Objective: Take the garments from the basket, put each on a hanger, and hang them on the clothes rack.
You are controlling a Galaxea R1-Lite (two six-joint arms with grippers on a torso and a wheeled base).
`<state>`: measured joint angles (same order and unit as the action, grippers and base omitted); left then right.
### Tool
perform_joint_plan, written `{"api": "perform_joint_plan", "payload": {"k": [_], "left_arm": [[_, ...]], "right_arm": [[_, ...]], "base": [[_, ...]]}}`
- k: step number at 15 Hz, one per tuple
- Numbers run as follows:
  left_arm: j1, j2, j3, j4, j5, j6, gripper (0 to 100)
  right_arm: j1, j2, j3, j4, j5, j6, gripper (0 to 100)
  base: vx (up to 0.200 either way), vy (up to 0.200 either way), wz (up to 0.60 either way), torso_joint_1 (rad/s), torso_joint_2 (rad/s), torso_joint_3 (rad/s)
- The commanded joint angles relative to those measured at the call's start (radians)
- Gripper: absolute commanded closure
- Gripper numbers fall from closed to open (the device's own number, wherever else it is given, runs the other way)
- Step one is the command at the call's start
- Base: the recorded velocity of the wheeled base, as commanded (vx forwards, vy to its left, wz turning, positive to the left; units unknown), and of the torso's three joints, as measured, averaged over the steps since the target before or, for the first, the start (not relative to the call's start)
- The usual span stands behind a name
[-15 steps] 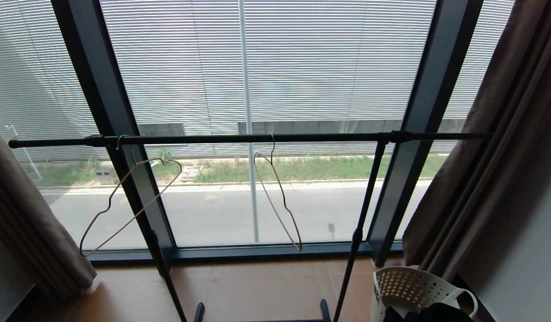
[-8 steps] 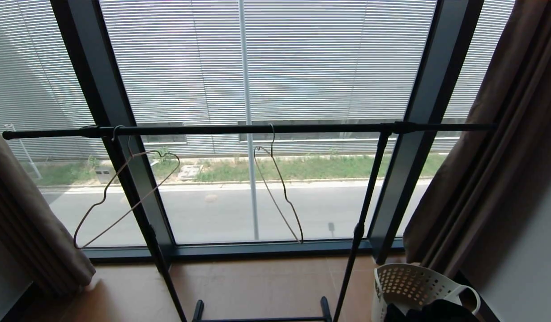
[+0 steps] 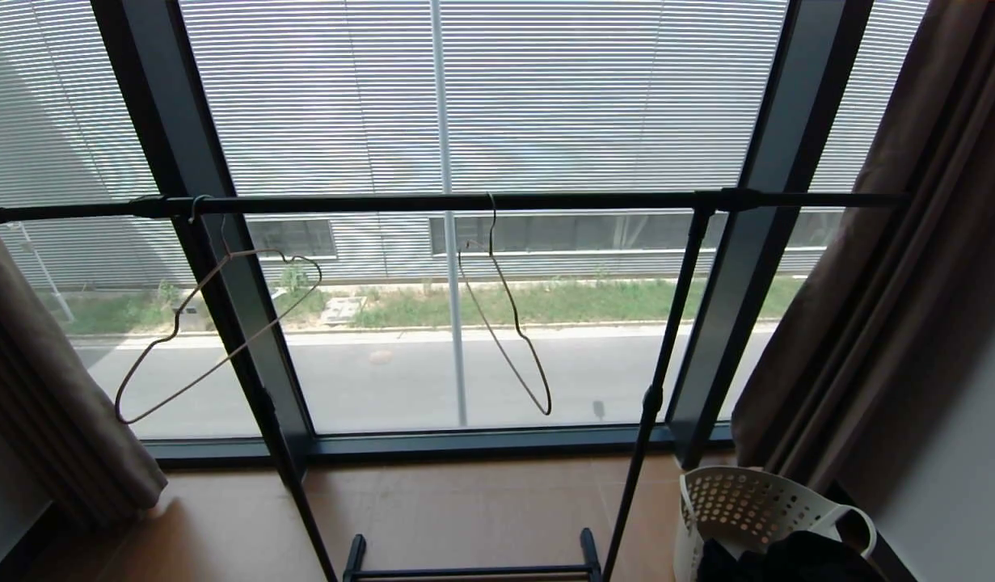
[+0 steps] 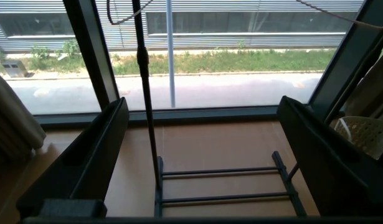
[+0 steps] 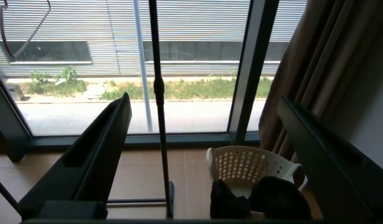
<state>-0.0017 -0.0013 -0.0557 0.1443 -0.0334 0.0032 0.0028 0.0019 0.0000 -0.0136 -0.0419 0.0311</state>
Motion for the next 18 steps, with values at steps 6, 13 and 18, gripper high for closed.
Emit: {"api": "perform_joint_plan", "payload": {"k": [6, 13, 18], "left_arm": [[0.000, 0.001, -0.001, 0.000, 0.000, 0.000, 0], [0.000, 0.001, -0.001, 0.000, 0.000, 0.000, 0], [0.000, 0.003, 0.001, 0.000, -0.002, 0.003, 0]], "right_arm": [[0.000, 0.000, 0.000, 0.000, 0.000, -0.002, 0], [0.000, 0.000, 0.000, 0.000, 0.000, -0.002, 0], [0.000, 0.000, 0.000, 0.000, 0.000, -0.002, 0]], "base": [[0.000, 0.000, 0.00, -0.176, 0.45, 0.274], [0.000, 0.000, 0.00, -0.182, 0.54, 0.348], [0.000, 0.000, 0.00, -0.138, 0.49, 0.352]]}}
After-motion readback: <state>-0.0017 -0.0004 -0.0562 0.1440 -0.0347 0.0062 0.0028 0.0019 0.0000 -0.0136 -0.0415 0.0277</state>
